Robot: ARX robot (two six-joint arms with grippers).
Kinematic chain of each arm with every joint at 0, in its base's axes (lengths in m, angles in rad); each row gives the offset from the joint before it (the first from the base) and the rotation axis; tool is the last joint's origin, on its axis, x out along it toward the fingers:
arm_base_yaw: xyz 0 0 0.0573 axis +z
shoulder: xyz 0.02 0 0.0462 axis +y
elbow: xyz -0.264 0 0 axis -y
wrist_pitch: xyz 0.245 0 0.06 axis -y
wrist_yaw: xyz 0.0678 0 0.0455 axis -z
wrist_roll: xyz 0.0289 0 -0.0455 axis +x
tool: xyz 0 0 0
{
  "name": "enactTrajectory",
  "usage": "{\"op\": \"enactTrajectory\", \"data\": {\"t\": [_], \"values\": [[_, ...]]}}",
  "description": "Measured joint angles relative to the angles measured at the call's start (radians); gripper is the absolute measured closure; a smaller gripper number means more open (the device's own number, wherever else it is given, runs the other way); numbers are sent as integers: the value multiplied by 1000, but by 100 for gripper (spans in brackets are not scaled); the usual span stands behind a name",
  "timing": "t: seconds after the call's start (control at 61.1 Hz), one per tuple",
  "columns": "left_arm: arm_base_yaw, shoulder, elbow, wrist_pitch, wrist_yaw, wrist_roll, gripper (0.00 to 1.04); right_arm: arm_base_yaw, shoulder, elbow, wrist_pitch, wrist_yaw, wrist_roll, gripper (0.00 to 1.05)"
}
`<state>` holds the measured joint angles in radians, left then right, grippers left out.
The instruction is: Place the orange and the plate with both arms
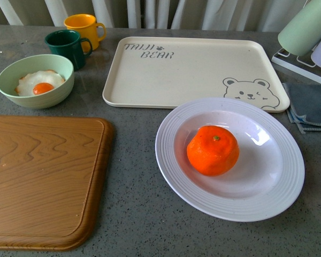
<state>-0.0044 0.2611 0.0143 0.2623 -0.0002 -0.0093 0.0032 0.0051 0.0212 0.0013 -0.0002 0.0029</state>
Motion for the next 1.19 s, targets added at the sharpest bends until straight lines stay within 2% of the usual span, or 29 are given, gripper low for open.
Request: {"op": "enactTrajectory", "data": {"t": [0.327, 0.409, 0.655, 0.966, 0.982, 1.08, 1.113, 1.195], "values": [[0, -95, 0, -95, 0, 0, 103, 0, 0, 0, 0, 0, 0, 9], [0, -225, 0, -253, 0, 1, 103, 0, 0, 0, 0, 1, 0, 9], [2, -245, 0, -262, 0, 1, 103, 0, 0, 0, 0, 0, 0, 9], [2, -245, 0, -262, 0, 1, 50, 0, 0, 0, 0, 0, 0, 9], [2, -245, 0, -262, 0, 1, 46, -3, 4, 3, -6, -13, 5, 9], [2, -245, 0, -262, 1, 1, 29, -92, 167, 90, -245, -273, 178, 9], [2, -245, 0, -262, 0, 1, 22, -99, 220, 97, -262, -308, 235, 9], [2, -245, 0, -262, 1, 2, 9, -86, 317, 100, -225, -313, 337, 9]]}}
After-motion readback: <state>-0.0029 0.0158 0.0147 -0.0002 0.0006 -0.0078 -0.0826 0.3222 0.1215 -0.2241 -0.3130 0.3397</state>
